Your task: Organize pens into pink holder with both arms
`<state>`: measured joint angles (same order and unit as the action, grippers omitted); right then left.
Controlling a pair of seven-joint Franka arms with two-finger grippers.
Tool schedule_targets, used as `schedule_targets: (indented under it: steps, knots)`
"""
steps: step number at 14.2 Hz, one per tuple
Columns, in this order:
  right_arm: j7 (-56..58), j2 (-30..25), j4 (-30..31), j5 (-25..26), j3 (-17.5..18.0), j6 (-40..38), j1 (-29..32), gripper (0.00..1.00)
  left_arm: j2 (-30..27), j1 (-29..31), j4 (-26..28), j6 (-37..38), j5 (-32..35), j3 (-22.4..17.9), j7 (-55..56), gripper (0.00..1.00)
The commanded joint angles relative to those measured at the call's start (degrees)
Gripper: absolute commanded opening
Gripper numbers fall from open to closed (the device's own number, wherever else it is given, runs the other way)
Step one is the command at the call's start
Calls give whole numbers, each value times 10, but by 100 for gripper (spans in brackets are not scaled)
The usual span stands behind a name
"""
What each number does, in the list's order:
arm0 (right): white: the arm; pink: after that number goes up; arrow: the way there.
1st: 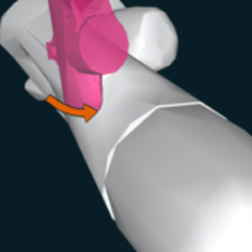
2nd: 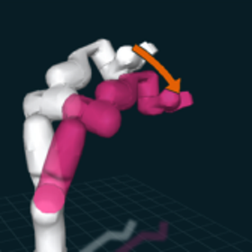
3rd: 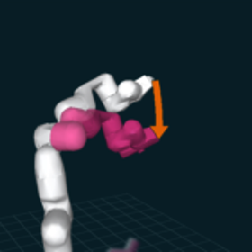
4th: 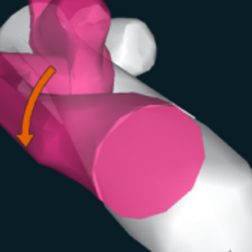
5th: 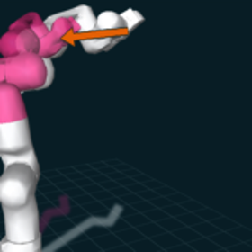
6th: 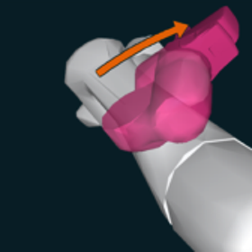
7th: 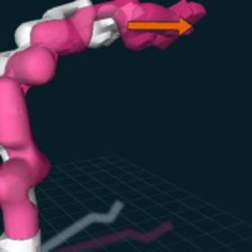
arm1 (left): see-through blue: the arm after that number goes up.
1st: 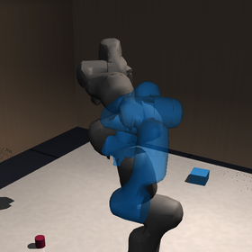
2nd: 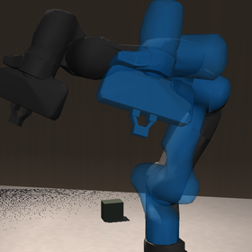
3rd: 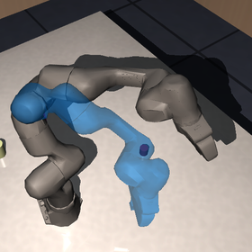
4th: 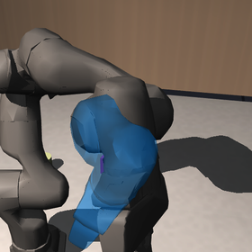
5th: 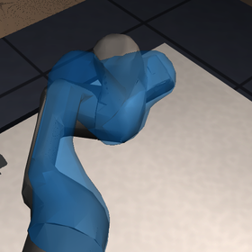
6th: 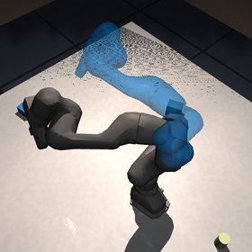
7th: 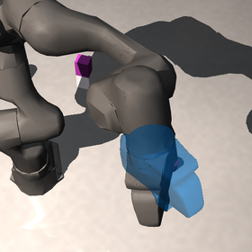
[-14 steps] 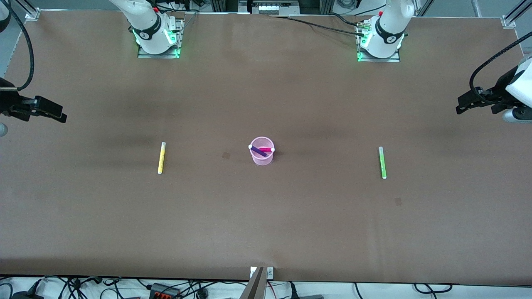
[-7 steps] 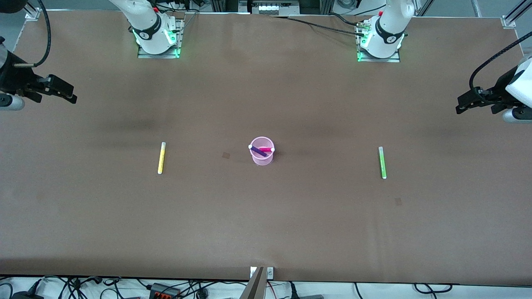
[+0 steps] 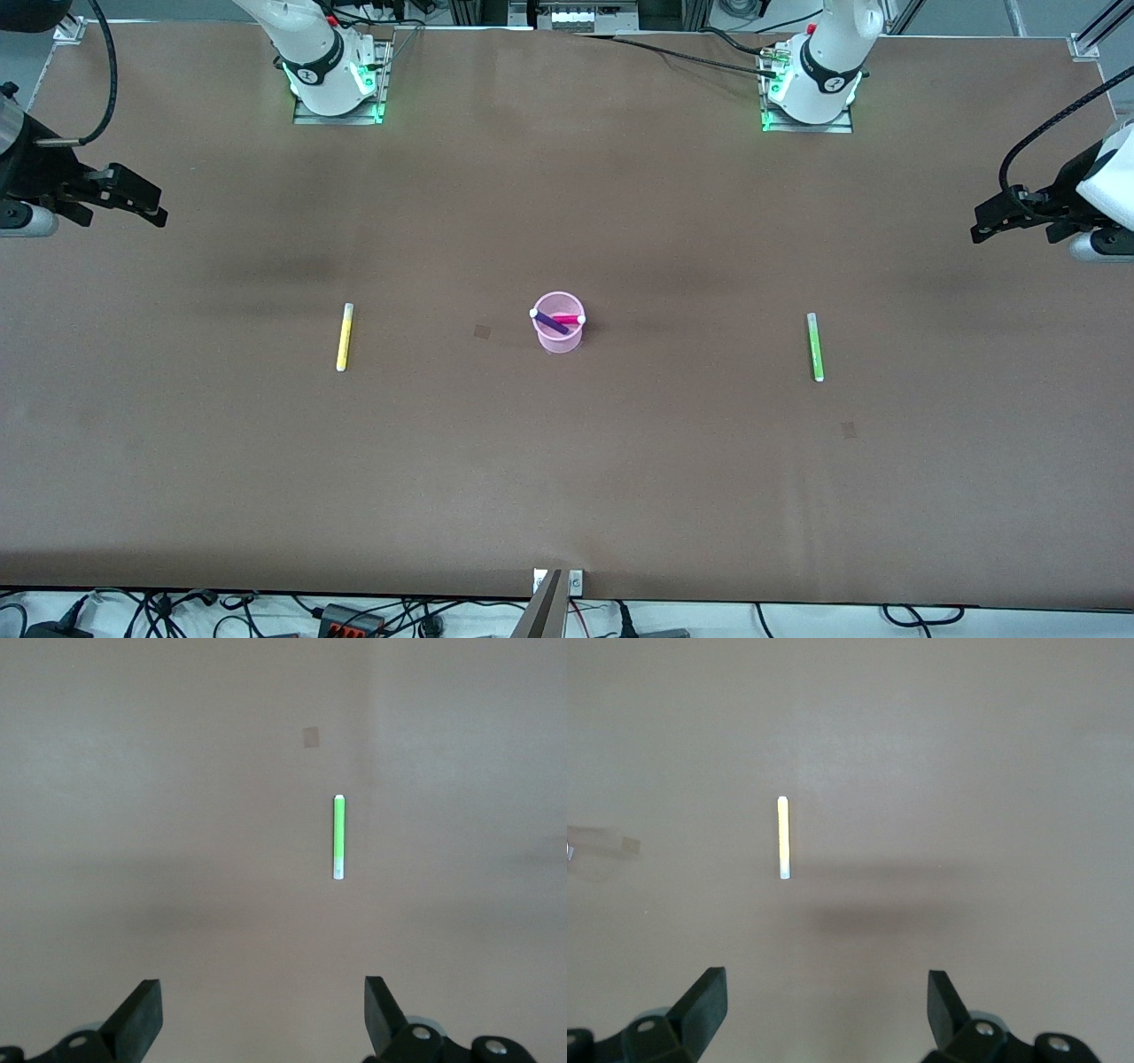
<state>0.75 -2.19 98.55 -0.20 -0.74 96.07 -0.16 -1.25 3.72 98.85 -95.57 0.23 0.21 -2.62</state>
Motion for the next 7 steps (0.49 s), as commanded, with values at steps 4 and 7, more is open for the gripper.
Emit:
schedule_targets:
  steps: [4,7]
  knots:
    - [9,-2,-6,12,0,-4,2,100,5,-3,-20,16,6,1,-8,100]
    - [10,-1,-10,11,-1,-4,4,100,5,-3,-21,16,6,5,-9,100]
